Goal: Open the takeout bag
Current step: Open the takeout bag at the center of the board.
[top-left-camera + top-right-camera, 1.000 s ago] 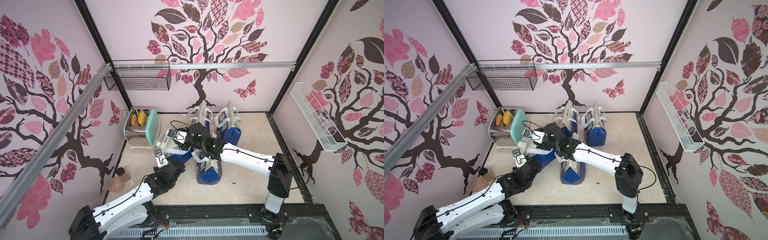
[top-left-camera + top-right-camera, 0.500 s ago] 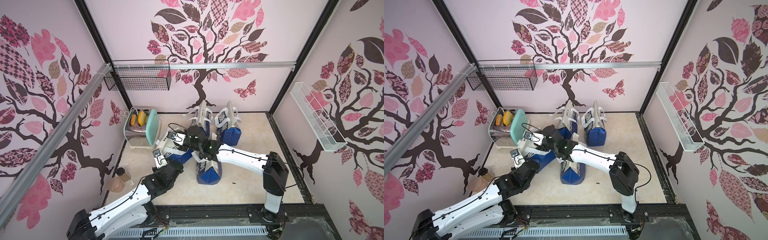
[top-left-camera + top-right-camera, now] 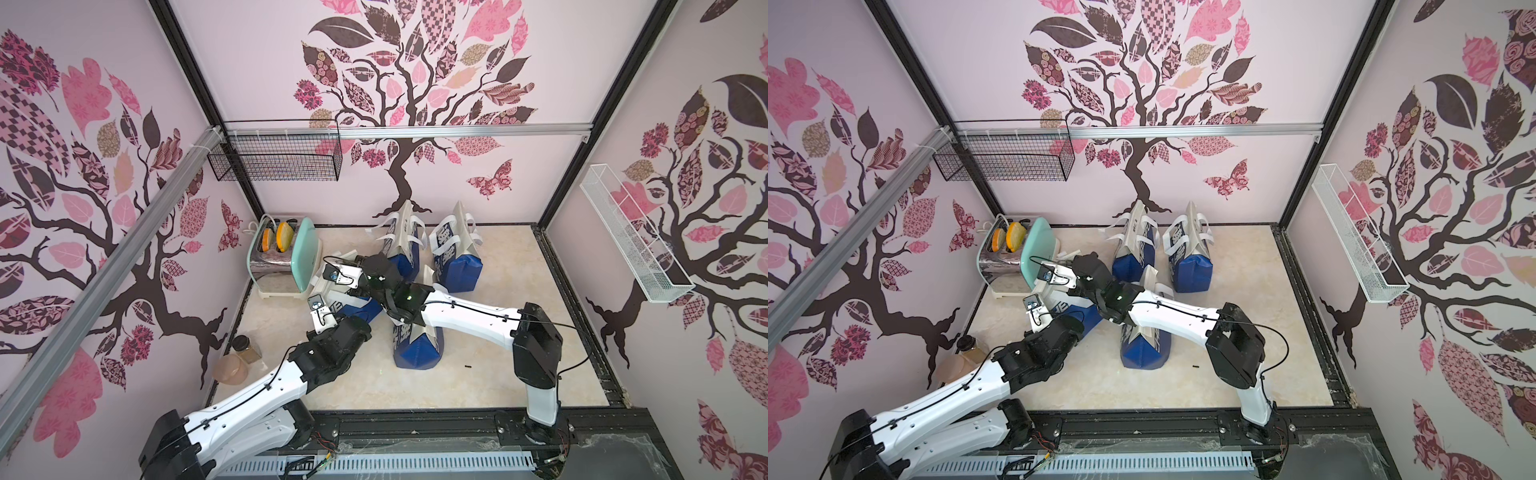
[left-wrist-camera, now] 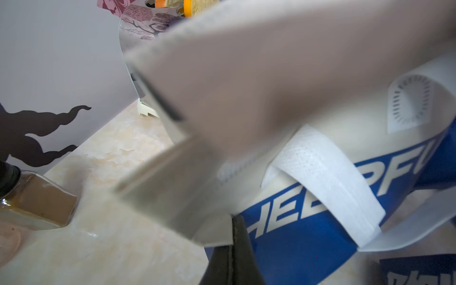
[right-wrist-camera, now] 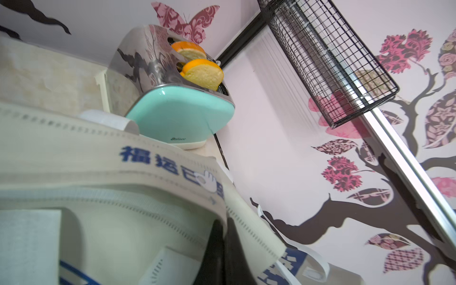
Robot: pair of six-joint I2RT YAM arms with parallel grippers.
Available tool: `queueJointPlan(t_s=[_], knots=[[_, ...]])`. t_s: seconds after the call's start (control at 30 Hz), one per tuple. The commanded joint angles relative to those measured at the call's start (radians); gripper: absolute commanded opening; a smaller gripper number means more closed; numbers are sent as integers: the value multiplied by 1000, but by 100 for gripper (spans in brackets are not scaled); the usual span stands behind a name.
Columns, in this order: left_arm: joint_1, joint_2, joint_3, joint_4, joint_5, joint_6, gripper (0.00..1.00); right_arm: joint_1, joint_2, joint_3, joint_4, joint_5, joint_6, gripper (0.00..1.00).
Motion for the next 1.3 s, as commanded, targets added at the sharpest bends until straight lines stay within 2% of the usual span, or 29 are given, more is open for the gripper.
queueJointPlan(t_s=[0.0, 0.33, 0.5, 0.63, 0.67, 0.7, 0.73, 0.77, 0.8, 0.87, 0.97, 1.1, 1.27], knots=[[25, 80, 4, -191, 95, -55, 0, -14, -30, 68, 96, 177, -158, 0], [43, 182, 62, -215, 140, -48, 0, -14, -56, 223, -48, 97, -314, 0], [50, 179, 69, -251, 146, -45, 0, -25, -53, 338, -137, 33, -328, 0], [49, 170, 70, -258, 148, -47, 0, -28, -68, 329, -177, -15, -295, 0], [49, 167, 72, -256, 146, -47, 0, -31, -71, 311, -173, -13, -275, 10], [49, 164, 73, -253, 146, -44, 0, -35, -77, 299, -183, -18, -246, 40], [50, 159, 78, -248, 146, -38, 0, -38, -82, 280, -199, -29, -210, 75], [50, 154, 84, -246, 144, -31, 0, -40, -88, 259, -203, -25, -185, 82], [52, 153, 94, -244, 140, -28, 0, -40, -91, 243, -202, -7, -157, 84], [60, 153, 123, -258, 130, -32, 0, -45, -98, 207, -140, 83, -59, 86], [83, 161, 172, -266, 122, -35, 0, -59, -102, 218, -96, 268, 116, 83], [118, 196, 232, -215, 113, 3, 0, -60, -167, 203, -196, 419, 338, 74], [140, 287, 357, -320, 17, -88, 0, -57, -291, 96, -370, 498, 480, 73]])
